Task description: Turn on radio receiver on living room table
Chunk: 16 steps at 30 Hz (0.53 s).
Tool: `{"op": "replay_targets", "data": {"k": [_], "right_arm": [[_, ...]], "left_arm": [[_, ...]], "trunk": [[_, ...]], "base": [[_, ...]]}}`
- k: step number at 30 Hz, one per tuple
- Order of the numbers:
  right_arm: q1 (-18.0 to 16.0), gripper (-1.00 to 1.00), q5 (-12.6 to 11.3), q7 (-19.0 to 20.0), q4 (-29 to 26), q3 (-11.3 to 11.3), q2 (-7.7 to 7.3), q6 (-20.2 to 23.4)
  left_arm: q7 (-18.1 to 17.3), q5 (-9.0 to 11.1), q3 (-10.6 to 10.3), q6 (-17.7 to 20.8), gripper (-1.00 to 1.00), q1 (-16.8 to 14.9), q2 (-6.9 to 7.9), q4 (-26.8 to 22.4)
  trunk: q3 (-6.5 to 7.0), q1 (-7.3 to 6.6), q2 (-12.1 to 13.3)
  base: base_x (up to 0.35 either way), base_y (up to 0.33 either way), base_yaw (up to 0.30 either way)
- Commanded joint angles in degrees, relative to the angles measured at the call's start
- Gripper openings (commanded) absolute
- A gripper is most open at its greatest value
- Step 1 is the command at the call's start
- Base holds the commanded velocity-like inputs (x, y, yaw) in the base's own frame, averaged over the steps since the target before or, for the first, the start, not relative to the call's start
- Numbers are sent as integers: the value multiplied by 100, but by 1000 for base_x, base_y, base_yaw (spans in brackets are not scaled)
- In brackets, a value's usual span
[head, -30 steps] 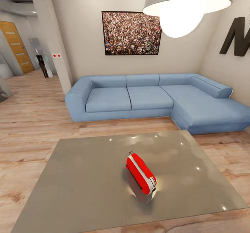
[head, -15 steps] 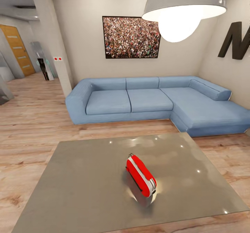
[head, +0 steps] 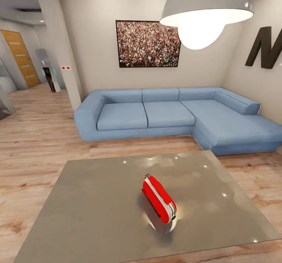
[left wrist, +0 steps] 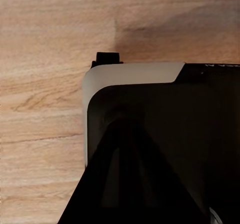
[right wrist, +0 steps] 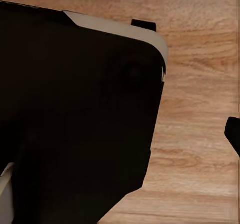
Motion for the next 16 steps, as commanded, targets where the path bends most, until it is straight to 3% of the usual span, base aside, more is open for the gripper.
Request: {"op": "replay_targets", "data": {"k": [1,16], "right_arm": [[0,100,8,0,-1,8,-5,-6],[0,100,28,0,-8,23,-10,-16]], "left_arm": [[0,-9,1,-2,-100,2,0,-4],[-1,-13,-2,-4,-100,1,7,-23]], "trunk": [[0,0,0],[0,0,0]], "base": [[0,0,0],[0,0,0]]}}
